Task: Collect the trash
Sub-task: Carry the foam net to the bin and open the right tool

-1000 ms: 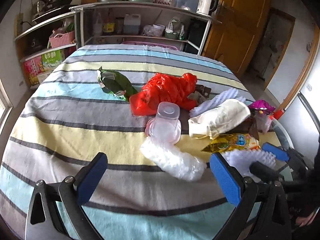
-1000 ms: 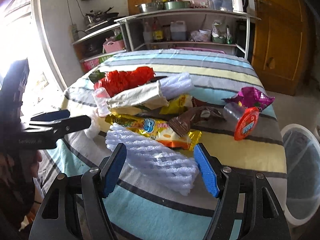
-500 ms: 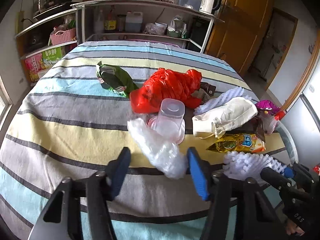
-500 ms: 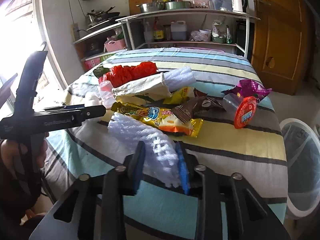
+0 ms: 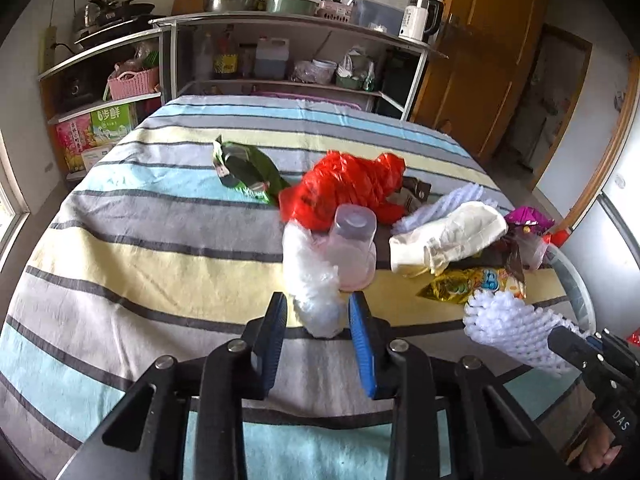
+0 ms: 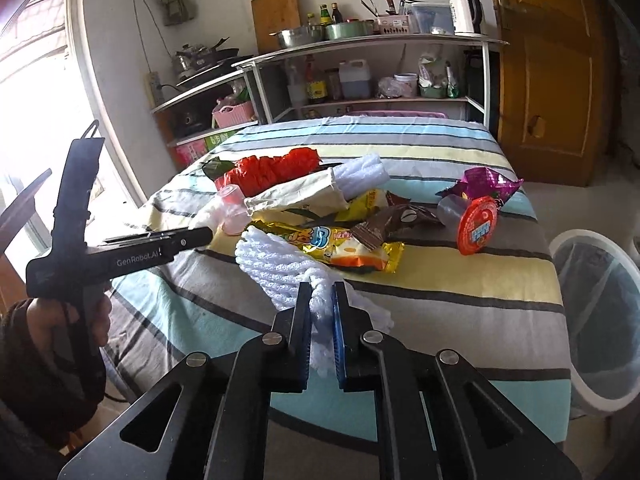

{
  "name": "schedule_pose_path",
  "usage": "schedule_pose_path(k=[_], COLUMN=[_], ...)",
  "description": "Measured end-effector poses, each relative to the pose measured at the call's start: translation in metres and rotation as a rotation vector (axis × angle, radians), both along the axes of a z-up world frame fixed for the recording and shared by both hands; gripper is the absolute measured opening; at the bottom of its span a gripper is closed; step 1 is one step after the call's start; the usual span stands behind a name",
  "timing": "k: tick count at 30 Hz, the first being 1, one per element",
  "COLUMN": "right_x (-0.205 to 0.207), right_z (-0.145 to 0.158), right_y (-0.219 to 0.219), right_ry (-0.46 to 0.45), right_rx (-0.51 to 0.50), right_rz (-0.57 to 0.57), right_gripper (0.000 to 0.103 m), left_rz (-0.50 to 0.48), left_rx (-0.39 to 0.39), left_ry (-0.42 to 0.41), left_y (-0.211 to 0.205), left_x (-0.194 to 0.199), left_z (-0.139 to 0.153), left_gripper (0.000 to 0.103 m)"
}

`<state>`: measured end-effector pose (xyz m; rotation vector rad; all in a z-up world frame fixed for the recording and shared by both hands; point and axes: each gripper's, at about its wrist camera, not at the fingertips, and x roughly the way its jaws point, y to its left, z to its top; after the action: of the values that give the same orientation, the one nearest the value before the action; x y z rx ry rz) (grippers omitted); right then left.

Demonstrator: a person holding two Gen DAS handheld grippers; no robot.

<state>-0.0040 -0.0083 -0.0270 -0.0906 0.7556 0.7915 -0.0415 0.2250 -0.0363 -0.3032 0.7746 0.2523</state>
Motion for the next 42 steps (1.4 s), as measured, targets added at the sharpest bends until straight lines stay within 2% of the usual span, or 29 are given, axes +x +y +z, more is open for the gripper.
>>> schedule_pose_path(k=[3,7,10,13,14,15,17,22,28,35,42], right_x=[0.0,0.0,-0.002,-0.001,0.0,0.0,-0.001,0.0,-0.002,0.0,0.008], right_z=[0.0,0.001,0.002,0.001,0.001,0.001,0.001,0.004,0.014,0.032,0.046], right_y=[-0.004,-0.005,-0.006,-0.006,-0.006,-0.007,-0.008,-0.014,-0.031,-0.067,-0.117], right_ry=[-0.004,-0.007,-0.011,-0.007,-0.006,-0.007,-0.008,-0.012,-0.031,-0.072,-0.107], right_rx=[0.007,0.011,0.016,0.017,0.018,0.019,0.026,0.044,0.082,0.117,0.122], right_rz=[-0.019,-0.027,-0.027,-0.028,-0.03,-0.03,-0.032,-0.047,-0.088,-0.18,-0.334], right_gripper=[0.009,0.009,0.009,0.009,0.009,0.009,0.009,0.009,0.009,0.009,0.009], left_rz=[0.007,0.034,0.045,0.052,0.052,0.042,0.033,0.017,-0.016,-0.139,-0.327], left_rx=[0.015,-0.009,-0.015,-0.038,-0.034,-0.021,0.003,0.007,0.034,0.051,0.047], left_ry=[0.017,0.035,0.036,0.019,0.021,0.027,0.035,0.018,-0.034,-0.132,-0.162], left_y=[0.003,0.012,0.017,0.021,0.021,0.019,0.014,0.006,-0.014,-0.053,-0.111], left_x=[0.006,0.018,0.024,0.024,0.024,0.024,0.023,0.017,-0.003,-0.004,0.034], left_z=[-0.002,-0.007,-0.01,-0.007,-0.007,-0.008,-0.009,-0.001,0.022,0.064,0.079], left_gripper=[0.034,0.035,0.046,0.046,0.042,0.033,0.03,0.029,0.029,0.029,0.029])
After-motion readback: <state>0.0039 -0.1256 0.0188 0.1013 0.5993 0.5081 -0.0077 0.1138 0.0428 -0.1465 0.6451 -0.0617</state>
